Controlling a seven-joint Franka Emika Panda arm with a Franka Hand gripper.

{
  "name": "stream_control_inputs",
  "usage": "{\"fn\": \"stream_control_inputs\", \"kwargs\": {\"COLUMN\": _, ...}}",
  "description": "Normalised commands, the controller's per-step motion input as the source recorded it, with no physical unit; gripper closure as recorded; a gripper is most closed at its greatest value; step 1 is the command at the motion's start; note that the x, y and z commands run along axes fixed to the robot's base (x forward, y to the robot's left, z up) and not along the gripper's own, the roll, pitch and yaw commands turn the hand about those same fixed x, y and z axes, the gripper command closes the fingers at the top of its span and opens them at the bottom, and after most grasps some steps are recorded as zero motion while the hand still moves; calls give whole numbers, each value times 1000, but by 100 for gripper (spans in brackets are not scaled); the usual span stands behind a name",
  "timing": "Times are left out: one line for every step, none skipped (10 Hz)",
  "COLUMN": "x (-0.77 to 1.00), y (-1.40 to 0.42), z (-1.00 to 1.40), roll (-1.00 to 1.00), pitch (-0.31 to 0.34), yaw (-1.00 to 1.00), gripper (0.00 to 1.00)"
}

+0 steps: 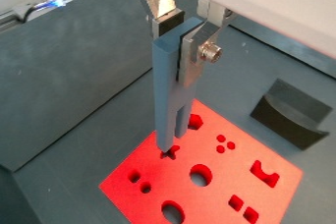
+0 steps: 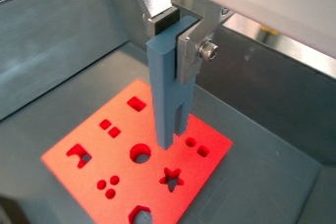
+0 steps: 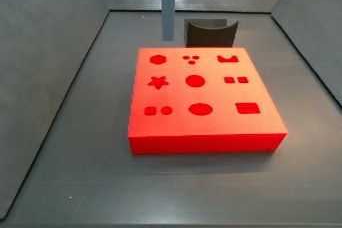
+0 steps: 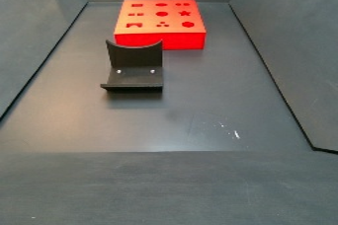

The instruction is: Insert the double-square object.

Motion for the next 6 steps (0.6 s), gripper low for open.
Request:
{"fn": "stream_control_inputs", "kwargs": {"x": 329, "y": 0, "z": -151, "roll": 0, "pitch": -3, "yaw": -837, "gripper": 100}}
{"fn": "stream_control_inputs", "kwargs": {"x": 509, "y": 0, "z": -211, "roll": 7, "pitch": -6, "yaw": -689, "gripper": 100}}
{"fn": "stream_control_inputs", "kwargs": {"x": 654, "y": -29, "z": -226, "roll": 16, "pitch": -10, "yaw": -560, "gripper": 100}}
{"fn": "stream_control_inputs", "kwargs": {"x": 663, "y": -31, "z": -229, "roll": 14, "pitch": -10, "yaw": -551, "gripper": 100}}
{"fn": "stream_control_inputs", "kwargs": {"x": 666, "y": -31, "z": -220, "roll": 13, "pitch": -10, "yaw": -551, "gripper": 100}}
{"fn": "stream_control_inputs", "kwargs": {"x": 574, "y": -11, "z": -194, "roll": 0, "pitch": -6, "yaw": -637, "gripper": 100}}
